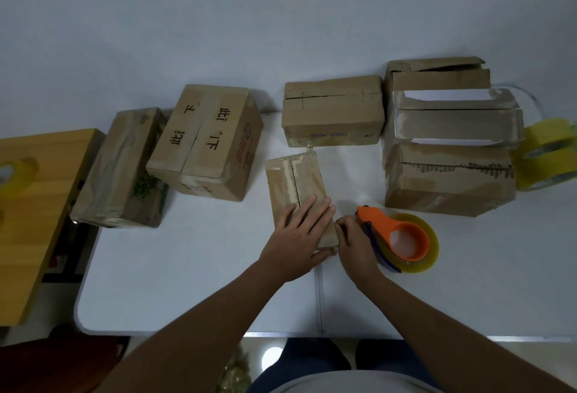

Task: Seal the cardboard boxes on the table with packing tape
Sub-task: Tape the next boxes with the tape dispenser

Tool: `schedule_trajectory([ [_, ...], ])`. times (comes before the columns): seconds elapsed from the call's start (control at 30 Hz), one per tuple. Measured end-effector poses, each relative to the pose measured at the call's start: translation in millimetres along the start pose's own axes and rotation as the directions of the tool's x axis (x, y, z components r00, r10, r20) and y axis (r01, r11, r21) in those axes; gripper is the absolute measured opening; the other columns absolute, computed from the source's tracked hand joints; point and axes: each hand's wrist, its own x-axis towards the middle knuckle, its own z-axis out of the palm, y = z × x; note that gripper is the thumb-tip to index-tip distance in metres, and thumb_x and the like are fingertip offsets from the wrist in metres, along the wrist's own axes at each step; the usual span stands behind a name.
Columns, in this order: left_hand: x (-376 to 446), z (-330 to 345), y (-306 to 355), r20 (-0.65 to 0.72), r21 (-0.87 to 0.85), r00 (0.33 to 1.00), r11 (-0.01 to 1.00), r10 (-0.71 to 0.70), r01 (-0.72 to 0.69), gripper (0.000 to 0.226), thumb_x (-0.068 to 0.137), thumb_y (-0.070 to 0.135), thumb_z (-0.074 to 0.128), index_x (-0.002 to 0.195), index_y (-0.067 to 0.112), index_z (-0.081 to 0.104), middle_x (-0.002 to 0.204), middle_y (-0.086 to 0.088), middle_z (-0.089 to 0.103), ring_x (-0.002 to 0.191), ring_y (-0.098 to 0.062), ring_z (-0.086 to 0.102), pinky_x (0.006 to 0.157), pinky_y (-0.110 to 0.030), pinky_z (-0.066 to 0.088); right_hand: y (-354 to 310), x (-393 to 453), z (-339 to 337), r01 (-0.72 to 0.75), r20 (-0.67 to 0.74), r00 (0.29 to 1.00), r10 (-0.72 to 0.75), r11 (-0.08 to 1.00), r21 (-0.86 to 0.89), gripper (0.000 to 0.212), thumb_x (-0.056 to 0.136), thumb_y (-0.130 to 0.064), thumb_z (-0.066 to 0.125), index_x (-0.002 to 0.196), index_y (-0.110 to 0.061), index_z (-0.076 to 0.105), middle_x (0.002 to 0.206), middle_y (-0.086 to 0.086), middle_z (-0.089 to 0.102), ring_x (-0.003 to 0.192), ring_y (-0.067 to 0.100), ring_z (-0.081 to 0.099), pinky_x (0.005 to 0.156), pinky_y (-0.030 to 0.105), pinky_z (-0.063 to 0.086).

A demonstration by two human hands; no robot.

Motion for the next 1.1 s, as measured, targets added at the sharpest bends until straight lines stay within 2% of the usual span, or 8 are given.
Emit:
schedule_trajectory([
  [0.13,-0.1,1.4,-0.5,-0.019,-0.002,1.0,1.0,-0.006,0.006,0.077,0.098,0.066,0.031,0.157,0.017,0.024,0.164,-0.003,0.024,0.151,-0.025,0.019,0.116,-0.05,0.026,3.3,4.3,1.1,-0.06,0.029,0.998,0.061,0.997,-0.043,0.01,0.101,-0.017,0.049,0.107,-0.011,0.055,0.092,-0.001,0.057,0.08,0.016,0.06,0.072,0.042,0.054],
  [0.2,-0.4,1.8,-0.3,-0.022,0.0,1.0,1.0,-0.006,0.006,0.077,0.098,0.066,0.032,0.157,0.017,0.024,0.164,-0.003,0.023,0.152,-0.025,0.018,0.117,-0.05,0.025,9.1,11.0,-1.8,-0.109,0.081,0.99,0.117,0.99,-0.094,0.029,0.1,-0.018,0.051,0.127,-0.009,0.05,0.114,0.007,0.055,0.094,0.021,0.06,0.08,0.043,0.055],
  [0.3,-0.6,1.8,-1.0,-0.024,-0.006,1.0,1.0,0.0,0.0,0.077,0.098,0.066,0.031,0.157,0.017,0.024,0.164,-0.003,0.022,0.152,-0.025,0.018,0.116,-0.05,0.026,13.3,8.3,-1.8,-0.033,0.117,0.992,0.052,0.986,-0.162,0.028,0.097,-0.005,0.051,0.125,-0.01,0.057,0.113,0.006,0.058,0.1,0.015,0.057,0.088,0.036,0.051],
  [0.47,-0.5,2.4,-0.6,-0.033,-0.006,0.999,1.0,-0.007,0.007,0.076,0.098,0.065,0.03,0.157,0.017,0.024,0.165,-0.002,0.021,0.152,-0.024,0.018,0.116,-0.05,0.027,-7.3,-27.0,-8.3,-0.146,0.017,0.989,0.146,0.956,0.253,0.035,0.104,-0.016,0.043,0.138,-0.016,0.052,0.127,-0.01,0.058,0.113,-0.005,0.055,0.096,0.014,0.042],
  [0.57,-0.1,3.6,-1.2,-0.034,-0.005,0.999,1.0,-0.005,0.005,0.075,0.098,0.064,0.031,0.156,0.017,0.027,0.164,-0.002,0.023,0.151,-0.025,0.02,0.116,-0.049,0.027,-9.7,-32.2,0.8,-0.112,0.106,0.99,0.088,0.961,0.252,0.043,0.105,-0.023,0.038,0.148,-0.019,0.04,0.138,-0.013,0.048,0.118,-0.014,0.047,0.097,0.004,0.036],
  [0.77,-0.2,3.4,-0.4,-0.046,-0.022,0.998,0.999,-0.033,0.032,0.074,0.099,0.064,0.031,0.155,0.016,0.03,0.163,-0.003,0.027,0.15,-0.025,0.023,0.115,-0.049,0.029,-14.6,-22.2,-4.2,-0.041,0.098,0.995,0.025,0.986,0.163,0.04,0.104,-0.012,0.042,0.143,-0.018,0.046,0.124,-0.012,0.057,0.099,-0.019,0.054,0.086,0.001,0.039],
  [0.93,-0.1,4.4,-1.3,-0.045,-0.016,0.999,1.0,-0.02,0.019,0.075,0.098,0.064,0.031,0.156,0.015,0.028,0.164,-0.004,0.024,0.151,-0.026,0.021,0.115,-0.05,0.028,-16.2,-15.5,-17.0,-0.215,0.202,0.967,0.155,0.922,0.321,0.026,0.103,-0.021,0.047,0.117,-0.039,0.06,0.11,-0.02,0.065,0.106,0.0,0.062,0.1,0.03,0.05],
  [1.1,-1.3,3.3,-1.7,-0.044,-0.027,0.999,0.999,-0.024,0.023,0.076,0.097,0.063,0.033,0.156,0.015,0.029,0.164,-0.004,0.023,0.151,-0.026,0.021,0.115,-0.051,0.029,-30.1,-13.1,-19.4,-0.157,0.179,0.978,0.108,0.945,0.286,0.03,0.102,-0.013,0.048,0.126,-0.026,0.058,0.105,-0.022,0.062,0.097,-0.008,0.061,0.09,0.017,0.048],
])
